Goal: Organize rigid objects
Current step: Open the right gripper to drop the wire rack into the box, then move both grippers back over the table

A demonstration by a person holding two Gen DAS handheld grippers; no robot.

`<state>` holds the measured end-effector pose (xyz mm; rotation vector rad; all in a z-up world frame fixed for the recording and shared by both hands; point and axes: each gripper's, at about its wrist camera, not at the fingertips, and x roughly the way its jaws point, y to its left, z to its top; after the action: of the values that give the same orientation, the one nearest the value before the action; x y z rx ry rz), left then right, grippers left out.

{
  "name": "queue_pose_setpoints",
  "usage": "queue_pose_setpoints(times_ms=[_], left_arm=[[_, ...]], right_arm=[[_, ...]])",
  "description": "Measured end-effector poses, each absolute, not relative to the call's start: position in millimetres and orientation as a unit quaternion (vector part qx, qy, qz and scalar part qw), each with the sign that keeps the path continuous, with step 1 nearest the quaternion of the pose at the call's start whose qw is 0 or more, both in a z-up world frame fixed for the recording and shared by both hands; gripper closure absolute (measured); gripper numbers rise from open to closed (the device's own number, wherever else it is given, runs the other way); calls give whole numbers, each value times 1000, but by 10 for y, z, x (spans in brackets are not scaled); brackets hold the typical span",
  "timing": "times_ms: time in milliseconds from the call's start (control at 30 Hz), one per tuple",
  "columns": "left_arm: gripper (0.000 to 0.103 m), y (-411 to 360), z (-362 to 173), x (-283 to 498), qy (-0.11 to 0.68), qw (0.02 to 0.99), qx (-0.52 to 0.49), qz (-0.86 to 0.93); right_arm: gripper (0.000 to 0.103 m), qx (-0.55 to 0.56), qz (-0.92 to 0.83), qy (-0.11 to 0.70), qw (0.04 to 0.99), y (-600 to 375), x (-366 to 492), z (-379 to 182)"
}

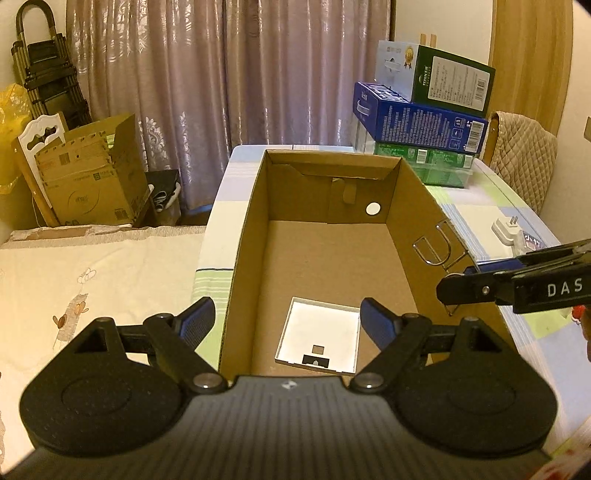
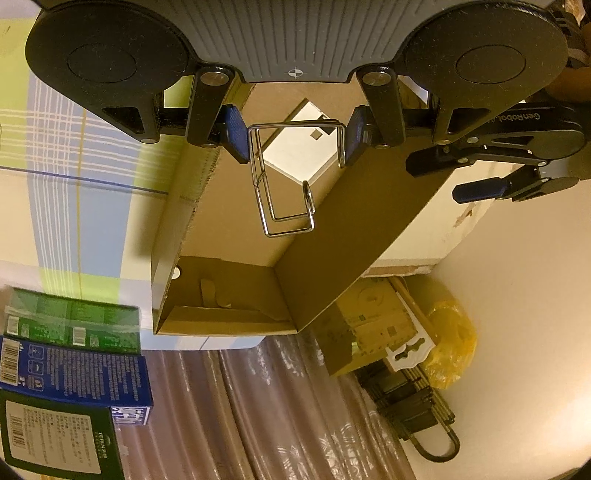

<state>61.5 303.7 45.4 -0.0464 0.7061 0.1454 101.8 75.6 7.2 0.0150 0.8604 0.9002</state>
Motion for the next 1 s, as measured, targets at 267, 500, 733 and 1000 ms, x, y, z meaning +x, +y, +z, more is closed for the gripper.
queue_pose_setpoints(times_ms=[267,500,733,1000], left_arm=[[21,3046,466,582,342,936,-34,76],[21,2947,564,467,337,938,-40,73],[21,2619,787,311,319,945,-42,55],[21,1917,1044,223,298,954,-33,-3]], right_arm=[[41,21,422,384,821,714,1002,90],[37,11,399,350,848,424,838,276],[34,21,339,334,879,-295,482,305],[30,40,228,338,912,-1347,167,262]])
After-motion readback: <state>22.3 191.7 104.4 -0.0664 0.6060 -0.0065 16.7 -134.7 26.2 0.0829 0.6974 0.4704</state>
